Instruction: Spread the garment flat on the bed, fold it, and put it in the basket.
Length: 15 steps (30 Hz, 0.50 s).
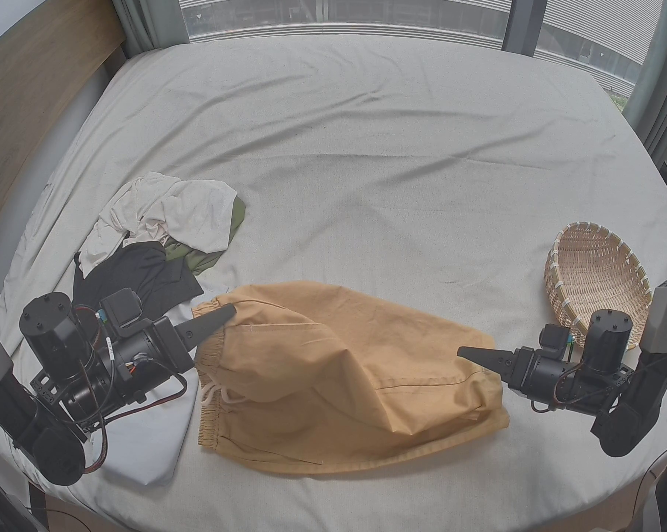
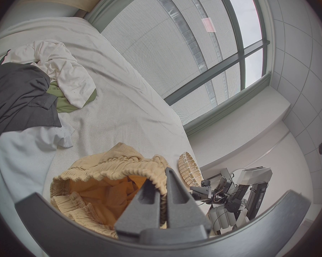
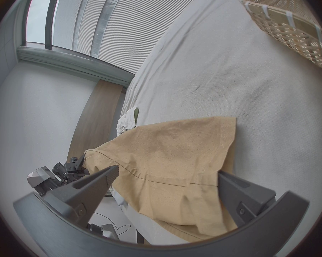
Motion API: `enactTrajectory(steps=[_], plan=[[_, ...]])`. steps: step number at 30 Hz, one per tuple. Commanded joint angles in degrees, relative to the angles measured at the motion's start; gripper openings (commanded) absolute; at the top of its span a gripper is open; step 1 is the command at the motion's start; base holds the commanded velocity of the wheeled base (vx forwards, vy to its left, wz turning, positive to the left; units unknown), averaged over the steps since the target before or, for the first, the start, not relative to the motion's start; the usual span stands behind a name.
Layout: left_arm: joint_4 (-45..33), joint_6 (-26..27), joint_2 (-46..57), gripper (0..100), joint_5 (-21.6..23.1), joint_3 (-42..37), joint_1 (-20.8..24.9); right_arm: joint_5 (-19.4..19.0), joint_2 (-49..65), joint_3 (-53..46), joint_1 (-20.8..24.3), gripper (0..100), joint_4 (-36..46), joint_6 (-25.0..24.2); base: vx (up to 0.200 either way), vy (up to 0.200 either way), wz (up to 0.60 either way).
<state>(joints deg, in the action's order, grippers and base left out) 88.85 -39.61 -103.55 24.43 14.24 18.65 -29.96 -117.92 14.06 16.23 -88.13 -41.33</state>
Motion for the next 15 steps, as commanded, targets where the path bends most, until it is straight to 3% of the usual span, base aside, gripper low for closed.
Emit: enactTrajectory(steps=[1,15], plan=[[0.01,-0.03,-0.08,0,0.00,0.00,-0.02,-0.01,-0.12,0.53,1.00,100,-0.03,0.02,0.000,0.000,0.00],[0.01,-0.03,0.01,0,0.00,0.26,-0.11,0.26,-3.11,1.24,1.00,100,-0.12,0.28,0.000,0.000,0.00]])
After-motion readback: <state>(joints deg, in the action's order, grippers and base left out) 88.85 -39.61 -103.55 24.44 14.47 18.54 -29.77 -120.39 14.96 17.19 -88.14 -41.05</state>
